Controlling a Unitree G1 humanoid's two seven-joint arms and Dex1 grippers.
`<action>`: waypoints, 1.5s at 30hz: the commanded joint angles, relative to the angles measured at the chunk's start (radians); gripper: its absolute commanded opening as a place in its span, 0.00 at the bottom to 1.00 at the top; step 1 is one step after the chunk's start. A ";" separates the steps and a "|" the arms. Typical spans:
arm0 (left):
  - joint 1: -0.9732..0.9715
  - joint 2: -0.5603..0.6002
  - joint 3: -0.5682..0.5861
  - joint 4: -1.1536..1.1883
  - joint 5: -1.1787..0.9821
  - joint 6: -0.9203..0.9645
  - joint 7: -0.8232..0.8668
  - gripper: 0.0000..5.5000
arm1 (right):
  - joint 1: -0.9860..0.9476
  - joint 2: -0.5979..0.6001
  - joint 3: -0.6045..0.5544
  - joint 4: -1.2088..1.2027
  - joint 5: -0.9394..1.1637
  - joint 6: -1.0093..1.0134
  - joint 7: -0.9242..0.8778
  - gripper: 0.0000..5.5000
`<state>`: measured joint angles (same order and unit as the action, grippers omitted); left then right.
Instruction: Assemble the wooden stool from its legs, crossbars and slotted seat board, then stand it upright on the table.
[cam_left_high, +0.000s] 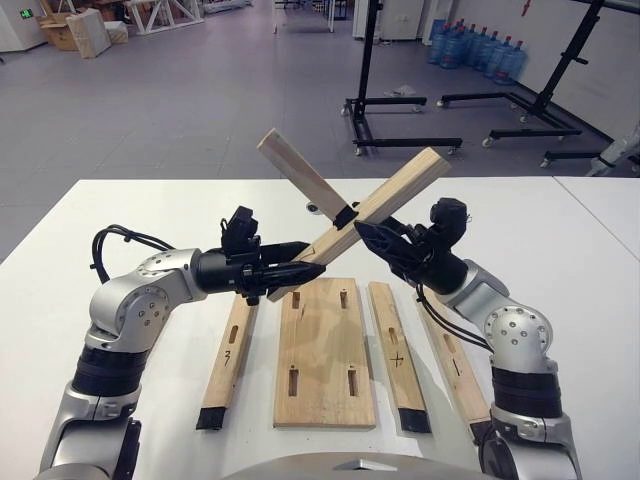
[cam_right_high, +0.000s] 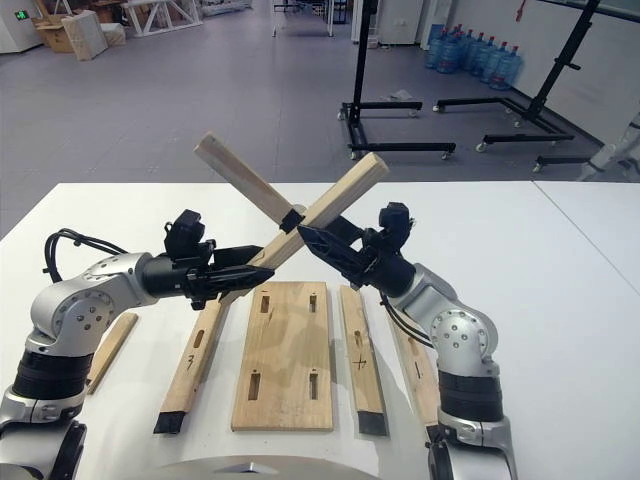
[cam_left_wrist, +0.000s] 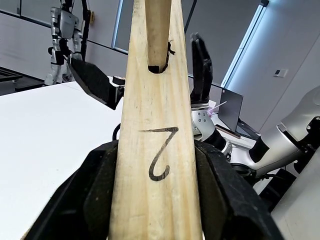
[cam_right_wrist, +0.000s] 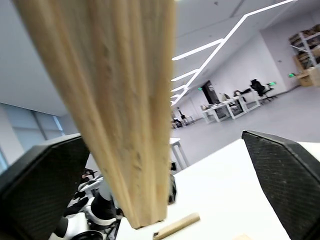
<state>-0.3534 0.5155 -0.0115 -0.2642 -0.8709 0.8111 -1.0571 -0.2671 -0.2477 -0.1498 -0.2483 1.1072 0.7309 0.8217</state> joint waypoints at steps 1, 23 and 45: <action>-0.014 0.016 0.003 -0.009 -0.029 0.018 -0.023 0.37 | -0.017 0.015 -0.001 -0.025 0.071 0.005 0.046 0.86; 0.004 0.023 -0.027 0.010 0.025 -0.017 -0.013 0.37 | -0.036 0.066 -0.020 -0.041 0.113 -0.096 0.037 0.37; 0.318 -0.060 0.222 -0.132 0.107 -0.224 0.346 0.79 | -0.297 -0.275 0.127 0.231 -0.412 -0.373 0.413 0.37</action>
<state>-0.0345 0.4591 0.2114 -0.3744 -0.7785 0.5996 -0.7366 -0.5967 -0.5024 -0.0609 -0.0270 0.7524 0.4062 1.1852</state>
